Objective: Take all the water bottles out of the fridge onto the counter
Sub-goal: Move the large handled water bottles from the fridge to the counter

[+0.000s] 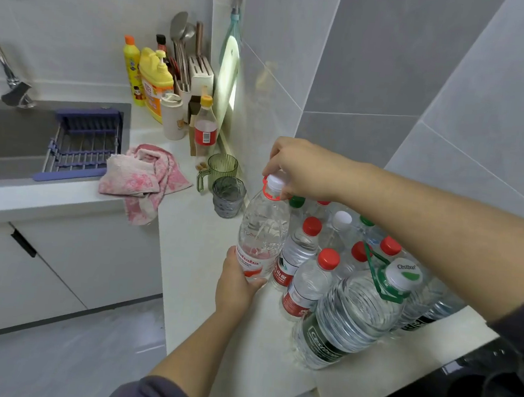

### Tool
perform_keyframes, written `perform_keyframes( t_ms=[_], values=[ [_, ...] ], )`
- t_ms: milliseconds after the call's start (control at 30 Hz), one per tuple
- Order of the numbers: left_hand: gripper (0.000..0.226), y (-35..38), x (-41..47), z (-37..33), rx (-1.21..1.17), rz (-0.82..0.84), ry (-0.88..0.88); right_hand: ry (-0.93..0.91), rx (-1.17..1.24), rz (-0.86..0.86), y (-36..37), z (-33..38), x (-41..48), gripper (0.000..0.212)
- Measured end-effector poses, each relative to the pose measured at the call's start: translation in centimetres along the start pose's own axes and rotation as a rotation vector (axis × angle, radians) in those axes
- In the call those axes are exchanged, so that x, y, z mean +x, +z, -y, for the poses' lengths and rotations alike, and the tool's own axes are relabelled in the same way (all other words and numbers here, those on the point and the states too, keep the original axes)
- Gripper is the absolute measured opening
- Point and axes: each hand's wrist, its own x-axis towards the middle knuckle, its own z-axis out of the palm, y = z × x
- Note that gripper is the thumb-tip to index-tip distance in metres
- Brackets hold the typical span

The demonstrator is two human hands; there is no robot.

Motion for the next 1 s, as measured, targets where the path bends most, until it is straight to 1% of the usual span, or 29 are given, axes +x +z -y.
perform_keyframes(
  t_ms=[100, 200, 300, 400, 633, 767, 900, 1000],
  values=[
    [0.065, 0.1, 0.0, 0.0, -0.005, 0.000, -0.001, -0.017, -0.006, 0.049, -0.4, -0.4, -0.2, 0.048],
    [0.068, -0.5, 0.3, -0.1, -0.016, 0.040, 0.017, -0.018, 0.064, 0.069, -0.5, -0.9, -0.4, 0.047],
    [0.071, -1.2, 0.7, -0.3, -0.007, 0.096, 0.048, -0.031, 0.101, 0.050, -0.1, -1.1, -0.4, 0.042],
    [0.071, -1.5, 1.1, -0.1, 0.019, 0.114, 0.048, -0.037, 0.112, 0.033, 0.2, -1.4, -0.1, 0.038],
    [0.074, -2.1, 1.8, 0.1, 0.034, 0.199, 0.058, 0.003, 0.149, 0.012, 0.5, -1.7, -0.1, 0.039],
    [0.076, -2.3, 1.7, 0.5, 0.056, 0.246, 0.050, 0.019, 0.131, 0.038, 0.6, -1.8, -0.6, 0.038],
    [0.076, -2.4, 1.8, 0.4, 0.049, 0.277, 0.041, 0.039, 0.126, 0.007, 0.9, -1.9, -1.2, 0.035],
    [0.076, -2.5, 1.8, 0.4, 0.033, 0.280, 0.041, 0.066, 0.174, 0.002, 1.1, -2.0, -1.3, 0.039]
  ],
)
